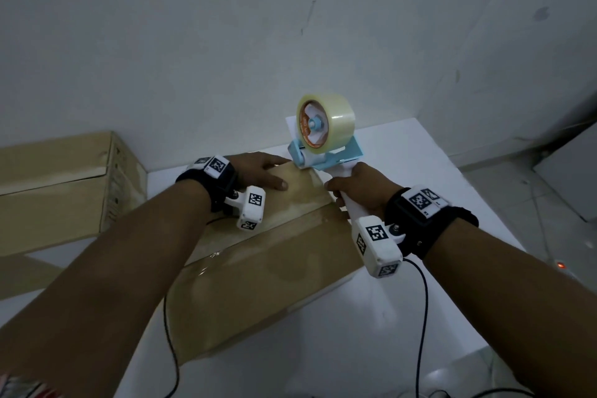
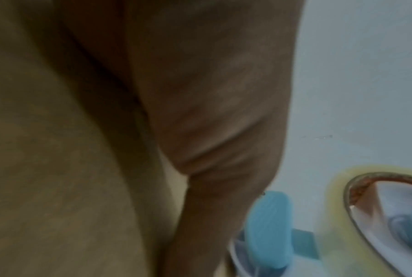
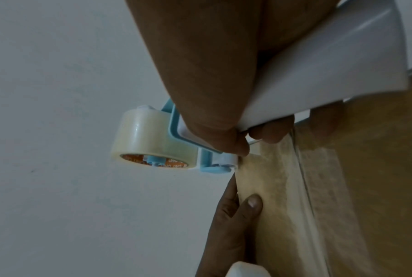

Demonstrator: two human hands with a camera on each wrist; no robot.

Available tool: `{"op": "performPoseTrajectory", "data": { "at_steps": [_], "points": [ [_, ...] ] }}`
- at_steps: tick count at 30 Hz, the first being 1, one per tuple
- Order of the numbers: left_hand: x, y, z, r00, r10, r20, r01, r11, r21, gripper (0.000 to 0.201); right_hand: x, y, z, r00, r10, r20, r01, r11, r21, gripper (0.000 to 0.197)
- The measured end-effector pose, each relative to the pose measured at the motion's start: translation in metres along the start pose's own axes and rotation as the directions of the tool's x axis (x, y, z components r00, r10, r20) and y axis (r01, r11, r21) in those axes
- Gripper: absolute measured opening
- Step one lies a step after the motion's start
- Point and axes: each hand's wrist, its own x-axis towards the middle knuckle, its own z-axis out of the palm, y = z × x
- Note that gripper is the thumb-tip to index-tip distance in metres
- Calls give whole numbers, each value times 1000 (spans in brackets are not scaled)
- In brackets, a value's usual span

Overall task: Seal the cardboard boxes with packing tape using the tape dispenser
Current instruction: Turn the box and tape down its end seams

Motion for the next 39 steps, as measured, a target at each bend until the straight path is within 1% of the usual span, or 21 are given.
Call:
{"op": "performPoseTrajectory", "data": {
  "at_steps": [4,8,10,13,17,19,20,22,23,24,26,27,28,30,33,36,37,39],
  "points": [
    [-4,-4,0,998,-37,-58,38,999,18,65,0,-8,6,999,-35,-22,33,995,-92,21],
    [-5,-5,3,993,-72,-98,71,997,-13,67,-3,-11,11,998,-50,-28,46,992,-115,16],
    [-3,-5,6,993,-61,-105,57,998,-41,68,-10,-13,15,998,-59,-37,53,988,-143,13],
    [-2,-5,6,993,-33,-112,25,997,-74,70,-16,-11,18,999,-9,-39,5,995,-99,11],
    [-2,-3,6,994,-19,-104,9,995,-99,64,-21,-1,15,999,-26,-39,18,981,-192,14],
    [-4,-3,7,992,-5,-124,-4,997,-72,64,-22,3,12,998,-26,-52,15,980,-200,17],
    [-5,-4,9,989,13,-150,-16,1000,-24,66,-22,4,12,998,-32,-51,21,978,-207,19],
    [-10,-5,15,971,99,-217,-73,989,125,76,-24,2,14,999,-45,-28,37,974,-223,20],
    [-15,-4,19,965,128,-230,-82,976,199,86,-25,1,14,998,-53,-18,47,972,-232,20],
    [-21,-1,26,968,113,-223,-51,963,265,100,-24,0,14,998,-61,-16,55,968,-246,20],
    [-35,4,43,982,3,-191,75,913,402,131,-22,-2,14,998,-62,-14,56,965,-256,19],
    [-41,6,51,983,-37,-178,118,876,468,141,-19,-3,14,998,-62,-15,56,963,-262,18],
    [-45,6,59,983,-60,-172,141,848,510,146,-18,-3,14,998,-68,-18,61,960,-272,17],
    [-45,3,67,981,-56,-184,147,837,527,150,-14,-8,16,996,-84,-22,74,949,-307,15],
    [-37,-1,57,975,-32,-221,144,848,510,150,-11,-21,16,993,-113,-21,98,925,-366,16],
    [-30,-1,45,963,-59,-263,184,855,484,151,-7,-29,15,991,-130,-18,110,899,-424,15],
    [-28,0,45,958,-65,-278,199,850,487,152,-6,-31,15,991,-133,-17,113,895,-432,15],
    [-25,5,52,960,-67,-272,196,854,482,152,-4,-31,15,989,-145,-8,127,890,-438,14]
  ]
}}
